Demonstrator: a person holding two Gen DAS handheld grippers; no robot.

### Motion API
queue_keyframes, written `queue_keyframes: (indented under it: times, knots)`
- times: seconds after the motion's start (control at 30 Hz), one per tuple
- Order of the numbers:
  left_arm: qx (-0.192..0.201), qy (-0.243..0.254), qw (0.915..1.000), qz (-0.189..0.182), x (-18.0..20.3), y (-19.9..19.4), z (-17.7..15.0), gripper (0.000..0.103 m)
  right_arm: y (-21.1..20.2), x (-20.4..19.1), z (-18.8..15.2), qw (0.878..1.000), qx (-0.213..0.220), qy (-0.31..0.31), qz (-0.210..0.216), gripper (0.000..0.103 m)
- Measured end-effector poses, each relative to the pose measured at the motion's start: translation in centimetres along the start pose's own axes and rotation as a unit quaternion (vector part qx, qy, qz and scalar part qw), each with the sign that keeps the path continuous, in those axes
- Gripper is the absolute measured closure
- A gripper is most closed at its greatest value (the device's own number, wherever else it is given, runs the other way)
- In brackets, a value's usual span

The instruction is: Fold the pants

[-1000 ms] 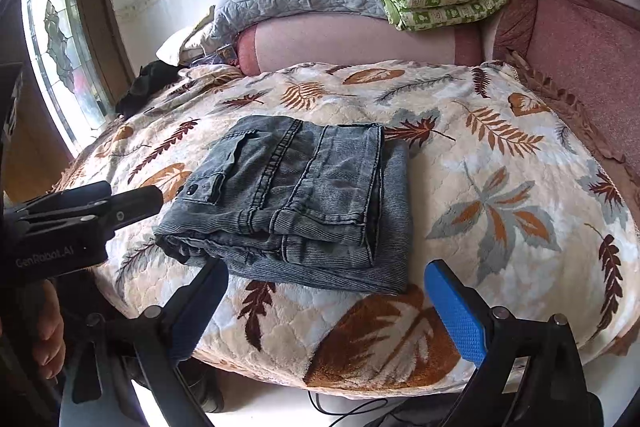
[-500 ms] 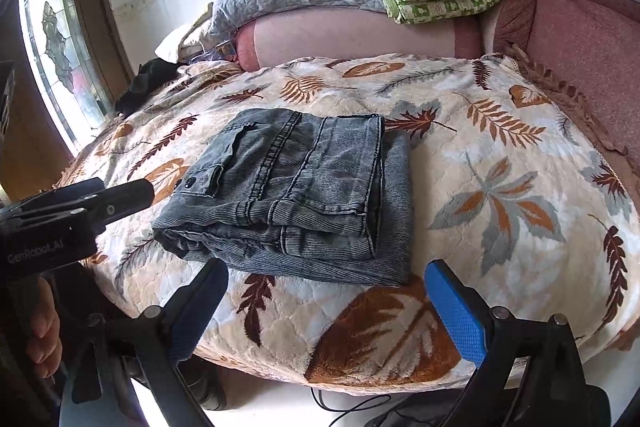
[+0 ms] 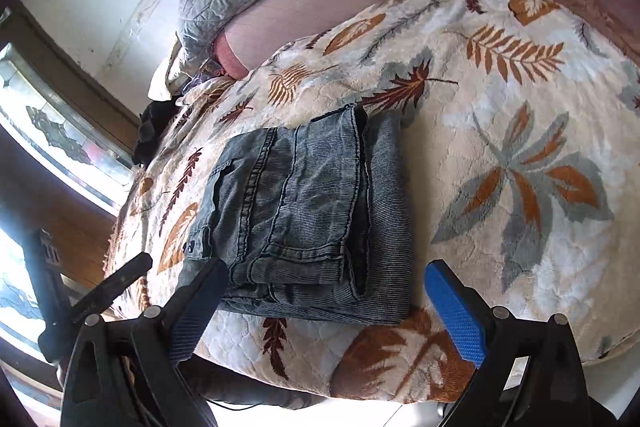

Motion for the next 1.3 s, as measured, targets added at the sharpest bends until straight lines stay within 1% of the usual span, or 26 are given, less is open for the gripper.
queue_keyframes:
  times: [0.03, 0.1, 0.2, 0.23, 0.33, 0.4, 0.43, 0.53, 0.6, 0.67, 0.8, 0.9, 1.0, 1.03, 1.1, 1.17, 1.2, 1.23, 1.27, 1.3]
  knots:
    - [0.002, -0.002, 1.0, -0.003, -0.3, 0.2, 0.1, 0.012, 0.2, 0.3, 0.3, 1.0, -0.002, 0.006, 0.005, 0.003]
    - [0.0, -0.008, 1.0, -0.006, -0.9, 0.5, 0.2, 0.012, 0.7, 0.6, 0.7, 0.999, -0.01, 0.014, 0.03, 0.003]
    - [-0.009, -0.021, 0.9994, -0.026, -1.6, 0.9, 0.3, 0.012, 1.6, 1.1, 1.1, 0.998, -0.019, 0.031, 0.044, 0.003]
    - [-0.009, -0.025, 0.999, -0.037, -1.8, 0.9, 0.5, 0.012, 1.8, 1.1, 1.3, 0.998, -0.022, 0.033, 0.045, 0.003]
    - [-0.001, -0.041, 0.9959, -0.08, -2.4, 0.6, 1.1, 0.012, 2.0, 1.3, 2.0, 0.996, -0.025, 0.04, 0.071, 0.003]
    - [0.007, -0.048, 0.9935, -0.103, -2.7, 0.4, 1.5, 0.012, 1.4, 1.4, 2.6, 0.996, -0.01, 0.042, 0.072, 0.003]
    - [0.004, -0.05, 0.9927, -0.11, -2.8, 0.5, 1.7, 0.012, 1.3, 1.4, 2.9, 0.996, -0.007, 0.044, 0.074, 0.003]
    - [-0.021, -0.059, 0.9907, -0.121, -3.2, 1.9, 2.2, 0.012, 2.0, 2.0, 3.5, 0.996, -0.027, 0.048, 0.072, 0.003]
    - [-0.038, -0.064, 0.9864, -0.146, -3.5, 2.8, 2.3, 0.012, 2.8, 2.5, 3.7, 0.996, -0.044, 0.051, 0.066, 0.003]
    - [-0.045, -0.074, 0.9828, -0.163, -3.6, 3.3, 2.6, 0.012, 3.3, 3.1, 3.9, 0.995, -0.051, 0.062, 0.063, 0.003]
    - [-0.053, -0.072, 0.9805, -0.175, -3.3, 4.1, 3.5, 0.012, 4.4, 3.5, 5.2, 0.992, -0.066, 0.07, 0.08, 0.003]
    - [-0.063, -0.069, 0.9803, -0.174, -3.0, 4.9, 4.1, 0.012, 5.4, 3.6, 6.0, 0.992, -0.078, 0.069, 0.07, 0.003]
    - [-0.072, -0.055, 0.9816, -0.168, -2.5, 5.8, 4.6, 0.012, 6.6, 3.9, 6.7, 0.991, -0.093, 0.075, 0.068, 0.003]
    - [-0.08, -0.051, 0.981, -0.169, -2.4, 6.2, 4.7, 0.012, 6.9, 4.0, 6.8, 0.99, -0.096, 0.078, 0.068, 0.003]
    - [-0.102, -0.049, 0.9771, -0.18, -2.0, 7.3, 4.8, 0.012, 7.2, 3.8, 7.1, 0.99, -0.096, 0.076, 0.068, 0.003]
    - [-0.106, -0.049, 0.9763, -0.182, -1.8, 7.9, 5.0, 0.012, 7.5, 3.3, 7.4, 0.991, -0.101, 0.066, 0.063, 0.004]
    - [-0.106, -0.047, 0.9763, -0.183, -1.8, 8.1, 5.1, 0.012, 7.7, 2.9, 7.5, 0.991, -0.106, 0.059, 0.059, 0.006]
    - [-0.108, -0.048, 0.9757, -0.184, -1.7, 8.4, 5.2, 0.012, 7.9, 2.5, 7.5, 0.991, -0.111, 0.05, 0.053, 0.012]
    - [-0.112, -0.051, 0.9744, -0.188, -1.6, 8.7, 5.3, 0.012, 8.2, 2.2, 7.5, 0.991, -0.116, 0.043, 0.041, 0.015]
    - [-0.119, -0.052, 0.9725, -0.193, -1.4, 9.1, 5.4, 0.015, 8.3, 1.9, 7.5, 0.992, -0.118, 0.034, 0.027, 0.018]
Point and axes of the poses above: each gripper's, at about its wrist camera, not at the fingertips, and y roughly the way its jaws point, x to its right, z to its top, the point moved 3 cm from there along y, roughly the way its jaws point, and after that the axes turned 13 degrees about -x, right-handed, at the moved point
